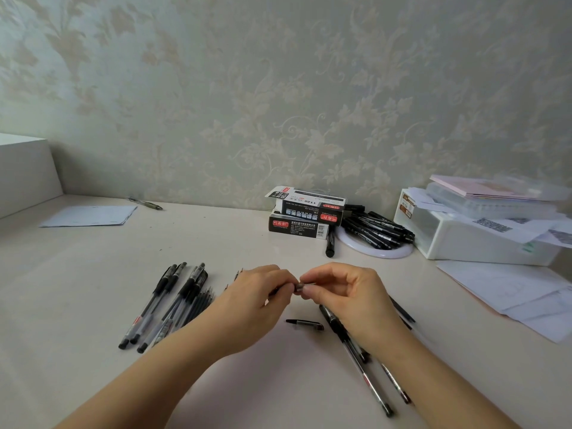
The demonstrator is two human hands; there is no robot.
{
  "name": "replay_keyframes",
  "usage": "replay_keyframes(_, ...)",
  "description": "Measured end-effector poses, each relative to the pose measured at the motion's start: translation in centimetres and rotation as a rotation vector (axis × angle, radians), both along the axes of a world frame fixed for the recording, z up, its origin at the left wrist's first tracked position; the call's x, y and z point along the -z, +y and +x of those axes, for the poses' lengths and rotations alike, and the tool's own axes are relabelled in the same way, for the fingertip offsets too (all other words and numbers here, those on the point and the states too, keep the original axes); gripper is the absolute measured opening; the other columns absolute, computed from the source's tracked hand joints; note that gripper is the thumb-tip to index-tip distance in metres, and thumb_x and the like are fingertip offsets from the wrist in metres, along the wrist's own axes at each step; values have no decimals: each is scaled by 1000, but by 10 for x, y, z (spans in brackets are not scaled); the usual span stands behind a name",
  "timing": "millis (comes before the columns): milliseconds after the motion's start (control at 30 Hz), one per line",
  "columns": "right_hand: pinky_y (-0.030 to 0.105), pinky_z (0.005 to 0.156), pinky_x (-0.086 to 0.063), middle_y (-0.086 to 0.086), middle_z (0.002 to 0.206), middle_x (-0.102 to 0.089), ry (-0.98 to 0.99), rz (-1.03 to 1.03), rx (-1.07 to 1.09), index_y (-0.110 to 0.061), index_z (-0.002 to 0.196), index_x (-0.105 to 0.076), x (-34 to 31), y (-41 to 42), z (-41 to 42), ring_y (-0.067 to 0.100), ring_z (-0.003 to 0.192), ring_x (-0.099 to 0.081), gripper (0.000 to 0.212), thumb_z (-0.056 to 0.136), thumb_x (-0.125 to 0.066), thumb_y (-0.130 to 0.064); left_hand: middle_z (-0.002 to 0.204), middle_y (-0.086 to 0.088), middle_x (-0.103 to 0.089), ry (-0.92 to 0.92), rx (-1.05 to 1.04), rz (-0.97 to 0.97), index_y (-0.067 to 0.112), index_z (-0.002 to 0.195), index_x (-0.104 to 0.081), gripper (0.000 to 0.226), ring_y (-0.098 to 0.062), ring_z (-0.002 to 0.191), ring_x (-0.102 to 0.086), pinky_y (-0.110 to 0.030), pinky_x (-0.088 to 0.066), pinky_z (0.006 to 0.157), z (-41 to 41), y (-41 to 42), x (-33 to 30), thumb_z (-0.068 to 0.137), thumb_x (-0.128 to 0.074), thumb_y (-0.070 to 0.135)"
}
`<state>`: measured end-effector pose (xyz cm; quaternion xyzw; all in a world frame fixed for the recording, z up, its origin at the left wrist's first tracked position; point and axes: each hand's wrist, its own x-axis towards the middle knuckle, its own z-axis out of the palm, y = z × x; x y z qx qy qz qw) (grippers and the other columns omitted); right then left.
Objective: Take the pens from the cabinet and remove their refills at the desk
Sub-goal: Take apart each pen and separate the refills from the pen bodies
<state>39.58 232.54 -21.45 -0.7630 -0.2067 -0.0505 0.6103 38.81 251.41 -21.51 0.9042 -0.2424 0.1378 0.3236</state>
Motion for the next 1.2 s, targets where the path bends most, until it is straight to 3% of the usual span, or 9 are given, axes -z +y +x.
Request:
replay_keyframes(267,24,67,-58,4,76,-76,28,-36,13,-21,84,-73,0,-4,2,19,68,-73,2,86,-74,-21,76,22,-59,-68,14,-36,27,91,-65,5,3,76,-54,-6,-36,64,-1,-1,-6,92,-62,23)
replay_keyframes(433,13,51,-43,-4,58,-68,-109,-267,120,-24,72,-66,6,-2,2,5,47,-58,29,92,-61,-43,81,21,-60,-97,46,-47,26,90,-65,7,3,76,-54,-3,-37,65,-5,-3,-7,89,-67,19)
replay_keyframes(533,11,53,-42,-8,58,-67,-155,-319,143,-25,70,-65,3,-2,0,1,48,-55,39,88,-53,-57,85,17,-64,-90,45,-61,26,91,-65,6,3,75,-55,-4,-37,63,-5,-4,-6,89,-66,20)
replay_keyframes(633,11,61,-45,-18,81,-68,-154,-341,114,-34,91,-65,1,-2,1,2,64,-59,16,89,-63,-50,83,15,-63,-118,8,-69,25,90,-66,5,2,70,-53,-5,-36,61,-5,-2,-9,89,-67,20)
replay_keyframes(700,11,59,-44,-16,84,-68,-162,-338,106,-34,91,-63,1,-2,2,1,62,-56,8,88,-70,-36,83,14,-63,-117,-7,-77,25,89,-65,5,1,71,-53,-5,-36,61,-5,-1,-11,89,-67,20)
replay_keyframes(767,11,56,-42,-10,77,-69,-148,-325,82,-31,85,-64,1,-3,1,0,58,-55,7,89,-69,-33,83,15,-63,-109,-2,-77,25,88,-65,6,2,73,-54,-4,-36,62,-6,-1,-12,89,-67,19)
replay_keyframes(967,11,54,-42,-9,65,-69,-164,-344,96,-28,71,-64,2,-4,0,1,52,-55,40,94,-47,-57,83,16,-63,-97,14,-80,24,89,-65,6,1,77,-55,-3,-38,65,-8,-4,-12,88,-68,18)
replay_keyframes(1100,13,60,-45,-14,81,-69,-168,-329,94,-34,89,-65,3,-5,4,4,65,-58,11,89,-65,-45,82,15,-63,-105,-21,-82,26,89,-65,5,0,77,-55,-4,-37,64,-7,-2,-12,88,-68,21)
replay_keyframes(1200,12,55,-42,-9,72,-69,-179,-327,60,-31,82,-64,4,-5,3,1,56,-54,14,94,-62,-39,83,15,-63,-92,-13,-67,25,91,-67,4,-2,79,-57,-6,-39,69,-6,-1,-10,89,-67,23)
